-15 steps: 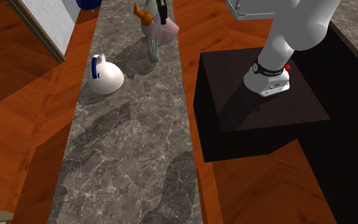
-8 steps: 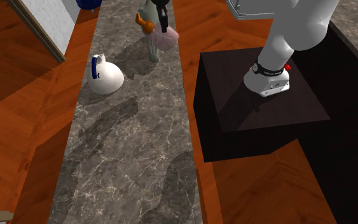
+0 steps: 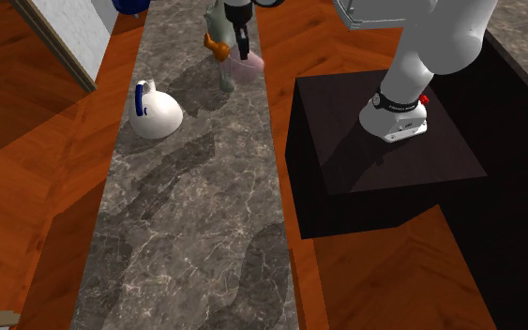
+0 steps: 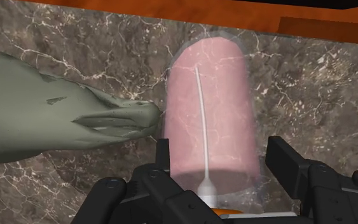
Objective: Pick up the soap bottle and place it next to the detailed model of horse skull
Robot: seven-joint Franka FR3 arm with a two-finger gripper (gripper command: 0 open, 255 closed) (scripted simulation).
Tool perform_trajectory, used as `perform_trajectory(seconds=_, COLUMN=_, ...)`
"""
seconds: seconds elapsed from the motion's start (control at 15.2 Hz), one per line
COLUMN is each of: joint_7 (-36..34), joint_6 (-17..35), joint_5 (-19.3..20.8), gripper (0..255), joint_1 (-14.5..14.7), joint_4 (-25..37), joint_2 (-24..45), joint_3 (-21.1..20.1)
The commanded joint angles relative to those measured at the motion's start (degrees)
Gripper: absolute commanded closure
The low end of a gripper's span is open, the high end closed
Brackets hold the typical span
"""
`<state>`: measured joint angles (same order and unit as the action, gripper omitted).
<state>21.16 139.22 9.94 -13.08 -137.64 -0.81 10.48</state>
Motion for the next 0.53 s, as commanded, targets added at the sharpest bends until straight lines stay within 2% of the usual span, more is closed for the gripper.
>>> perform_trajectory(seconds=0.0, joint_7=-0.1, joint_6=1.6, joint_5=-0.1, gripper=255, joint_1=0.0, joint_4=-0.1, joint_2=1.4, joint_3=0.0)
perform_trajectory(seconds=0.46, joint_7=-0.4, joint_6=7.2, joint_5=-0.2, gripper=255, joint_1=-0.2, joint_4=-1.2, joint_2=5.9, joint_3=0.1)
